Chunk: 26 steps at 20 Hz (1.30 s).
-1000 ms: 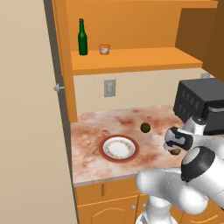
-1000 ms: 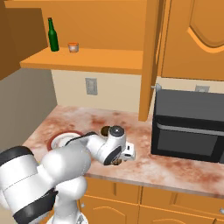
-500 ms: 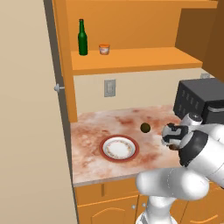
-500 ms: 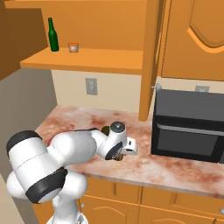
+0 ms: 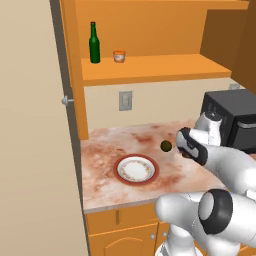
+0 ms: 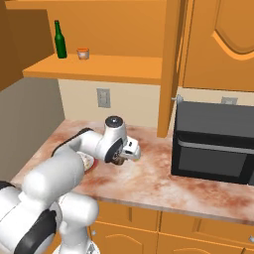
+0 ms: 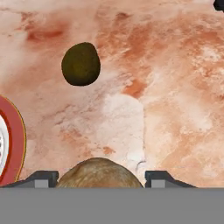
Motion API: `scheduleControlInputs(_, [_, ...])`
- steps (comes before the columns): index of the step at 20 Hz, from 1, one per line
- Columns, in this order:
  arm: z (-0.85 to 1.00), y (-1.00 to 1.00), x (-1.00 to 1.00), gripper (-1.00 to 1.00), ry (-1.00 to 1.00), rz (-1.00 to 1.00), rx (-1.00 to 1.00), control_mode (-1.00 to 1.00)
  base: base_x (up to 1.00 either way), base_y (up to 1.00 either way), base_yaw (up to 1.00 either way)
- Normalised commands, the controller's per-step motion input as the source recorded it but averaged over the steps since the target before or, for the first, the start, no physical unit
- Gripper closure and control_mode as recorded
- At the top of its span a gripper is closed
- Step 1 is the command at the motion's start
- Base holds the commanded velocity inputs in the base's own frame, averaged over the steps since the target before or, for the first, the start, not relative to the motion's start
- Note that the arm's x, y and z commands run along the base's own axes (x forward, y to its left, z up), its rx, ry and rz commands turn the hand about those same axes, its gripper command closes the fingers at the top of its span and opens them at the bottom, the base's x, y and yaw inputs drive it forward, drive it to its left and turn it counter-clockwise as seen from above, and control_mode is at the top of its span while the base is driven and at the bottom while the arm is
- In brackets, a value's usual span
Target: Pick the avocado and bread from the counter and place them on the plate. Then pick the jam from the cabinet and place it next to the plate. Lastly close the cabinet door.
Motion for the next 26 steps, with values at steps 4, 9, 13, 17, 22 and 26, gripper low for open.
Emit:
scheduleControlInputs(4, [0.0, 1.0, 0.25, 1.0, 0.0, -0.07, 0.0, -1.0, 0.0, 0.0, 0.0])
scheduleControlInputs(9, [-0.05, 1.0, 0.4, 1.0, 0.0, -0.03, 0.01, -1.0, 0.0, 0.0, 0.0])
scheduleControlInputs(13, [0.0, 1.0, 0.49, 1.0, 0.0, -0.05, 0.01, -1.0, 0.0, 0.0, 0.0])
scheduleControlInputs(17, [-0.16, 1.0, 0.44, 1.0, 0.04, 0.0, 0.04, -1.0, 0.0, 0.0, 0.0])
scheduleControlInputs(22, [-0.47, 0.57, 0.03, 1.0, 0.04, 0.0, 0.06, -1.0, 0.0, 0.0, 0.0])
scheduleControlInputs(26, [-0.08, 0.15, 0.0, -1.0, 0.0, 0.0, 0.0, -1.0, 0.0, 0.0, 0.0])
